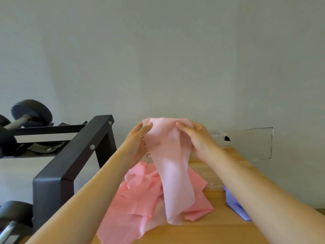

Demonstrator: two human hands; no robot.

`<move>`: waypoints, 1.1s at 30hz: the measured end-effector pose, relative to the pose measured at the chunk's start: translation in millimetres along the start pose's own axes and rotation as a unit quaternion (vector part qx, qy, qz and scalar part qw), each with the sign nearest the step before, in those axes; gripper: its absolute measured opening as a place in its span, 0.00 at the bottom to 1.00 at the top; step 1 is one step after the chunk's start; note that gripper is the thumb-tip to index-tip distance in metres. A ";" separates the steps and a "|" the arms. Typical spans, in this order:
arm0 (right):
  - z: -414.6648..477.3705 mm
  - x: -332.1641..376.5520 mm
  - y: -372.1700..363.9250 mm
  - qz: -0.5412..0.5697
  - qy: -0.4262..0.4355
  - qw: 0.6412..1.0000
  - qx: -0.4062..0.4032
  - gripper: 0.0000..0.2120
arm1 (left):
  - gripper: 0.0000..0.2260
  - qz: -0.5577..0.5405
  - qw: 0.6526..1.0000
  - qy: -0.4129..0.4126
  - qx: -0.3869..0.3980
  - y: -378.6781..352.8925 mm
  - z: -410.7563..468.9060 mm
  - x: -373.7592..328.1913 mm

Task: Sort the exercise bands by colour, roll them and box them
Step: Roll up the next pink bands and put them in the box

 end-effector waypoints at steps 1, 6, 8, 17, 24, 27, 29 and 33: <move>0.2 6.2 -0.9 -0.005 0.003 1.000 0.001 0.06 | 0.18 -0.008 1.000 -0.007 0.002 -1.9 -1.6 -2.4; 3.4 39.0 -2.3 -0.030 0.016 0.999 -0.001 0.10 | 0.25 0.012 0.999 -0.030 0.001 -9.4 1.6 -30.5; 5.6 56.9 -4.4 -0.041 0.032 0.999 -0.006 0.08 | 0.26 0.038 0.998 -0.040 -0.027 -10.5 7.2 -51.6; 23.5 168.7 -31.6 -0.059 0.129 0.990 -0.014 0.06 | 0.16 0.083 0.982 -0.161 -0.061 -34.3 29.2 -180.4; 28.5 213.4 -61.4 -0.015 0.169 0.984 0.054 0.11 | 0.14 0.042 0.972 -0.230 0.033 -61.6 26.6 -224.4; 33.6 193.2 -54.1 -0.058 0.129 0.989 0.031 0.08 | 0.16 0.068 0.978 -0.193 0.044 -52.6 26.7 -205.7; 37.4 177.4 -45.7 -0.073 0.117 0.990 0.024 0.08 | 0.19 0.074 0.983 -0.167 0.027 -40.0 27.3 -188.6; 37.6 144.4 -30.4 -0.069 0.067 0.995 0.011 0.11 | 0.22 0.074 0.990 -0.123 0.004 -16.6 26.2 -153.3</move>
Point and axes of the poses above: each hand's wrist, its own z-axis towards the middle knuckle, its own y-axis out of the back of the hand, x = y × z, the point moved 5 cm from there along z, towards the middle knuckle, and after that the axes turned 4 degrees about -y, right-handed, at the moved point
